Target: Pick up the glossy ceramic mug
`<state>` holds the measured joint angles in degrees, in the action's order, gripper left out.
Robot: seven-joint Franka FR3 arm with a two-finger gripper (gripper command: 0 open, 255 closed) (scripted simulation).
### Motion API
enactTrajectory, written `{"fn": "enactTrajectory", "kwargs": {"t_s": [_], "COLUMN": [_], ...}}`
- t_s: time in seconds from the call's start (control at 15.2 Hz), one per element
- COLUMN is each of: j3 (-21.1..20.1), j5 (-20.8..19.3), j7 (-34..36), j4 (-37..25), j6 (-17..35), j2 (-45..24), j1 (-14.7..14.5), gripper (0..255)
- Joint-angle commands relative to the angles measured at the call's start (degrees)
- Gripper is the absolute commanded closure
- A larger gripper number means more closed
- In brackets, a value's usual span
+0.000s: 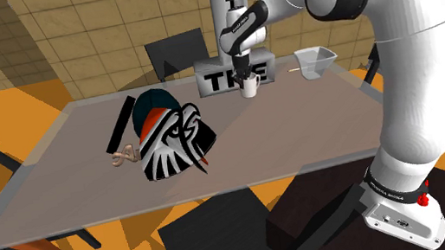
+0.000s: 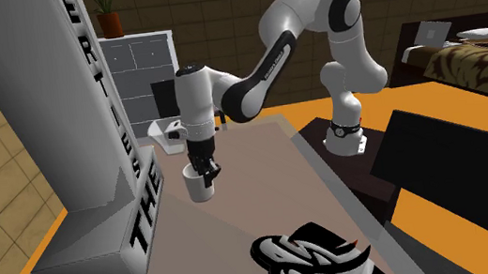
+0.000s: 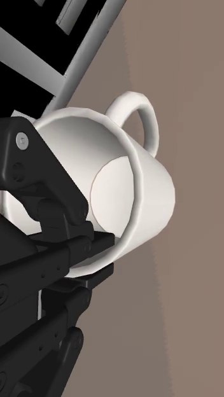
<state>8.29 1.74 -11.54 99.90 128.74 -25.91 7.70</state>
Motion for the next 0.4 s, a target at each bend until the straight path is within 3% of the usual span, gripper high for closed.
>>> {"fn": "enactTrajectory", "kwargs": {"t_s": [0.0, 0.33], "j3": [0.1, 0.2], "j5": [-0.1, -0.3], "j7": [0.1, 0.1], "j4": [-0.4, -1.3], "j6": [-1.2, -3.2], "j2": [0.8, 1.9], "j1": [-0.1, -0.1], "gripper": [255, 255]}}
